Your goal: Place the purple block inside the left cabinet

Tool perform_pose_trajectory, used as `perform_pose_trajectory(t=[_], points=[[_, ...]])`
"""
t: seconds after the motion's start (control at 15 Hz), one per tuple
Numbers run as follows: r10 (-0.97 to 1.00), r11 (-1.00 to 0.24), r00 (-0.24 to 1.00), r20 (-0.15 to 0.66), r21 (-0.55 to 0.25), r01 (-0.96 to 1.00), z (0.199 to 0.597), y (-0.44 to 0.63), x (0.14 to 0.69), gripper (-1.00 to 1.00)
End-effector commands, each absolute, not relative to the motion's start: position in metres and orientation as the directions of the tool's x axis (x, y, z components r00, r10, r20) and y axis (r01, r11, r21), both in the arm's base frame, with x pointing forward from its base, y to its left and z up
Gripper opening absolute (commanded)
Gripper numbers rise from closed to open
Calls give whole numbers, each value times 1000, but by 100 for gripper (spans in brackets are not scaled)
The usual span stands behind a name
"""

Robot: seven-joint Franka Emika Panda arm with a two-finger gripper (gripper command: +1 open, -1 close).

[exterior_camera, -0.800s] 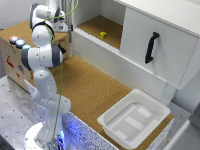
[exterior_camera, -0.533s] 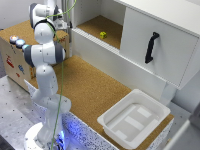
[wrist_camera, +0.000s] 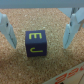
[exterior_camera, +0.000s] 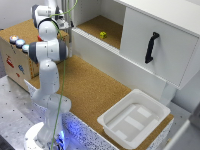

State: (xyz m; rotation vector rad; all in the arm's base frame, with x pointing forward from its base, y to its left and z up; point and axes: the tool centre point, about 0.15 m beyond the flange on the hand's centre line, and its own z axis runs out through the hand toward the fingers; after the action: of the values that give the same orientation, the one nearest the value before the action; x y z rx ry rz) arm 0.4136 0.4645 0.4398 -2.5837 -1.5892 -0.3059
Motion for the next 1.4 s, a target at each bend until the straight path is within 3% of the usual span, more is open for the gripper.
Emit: perform_pose_trajectory(t=[0.0,0.33,0.8,1.33], points=[[891,-454,453,24,71,888,437,492,429,-100],[877,-480,480,12,83,874,436,489,426,-100],[729,-685,673,128,111,720,488,442,410,-100],[306,-941,925,224,-74,329,494,332,459,-100]])
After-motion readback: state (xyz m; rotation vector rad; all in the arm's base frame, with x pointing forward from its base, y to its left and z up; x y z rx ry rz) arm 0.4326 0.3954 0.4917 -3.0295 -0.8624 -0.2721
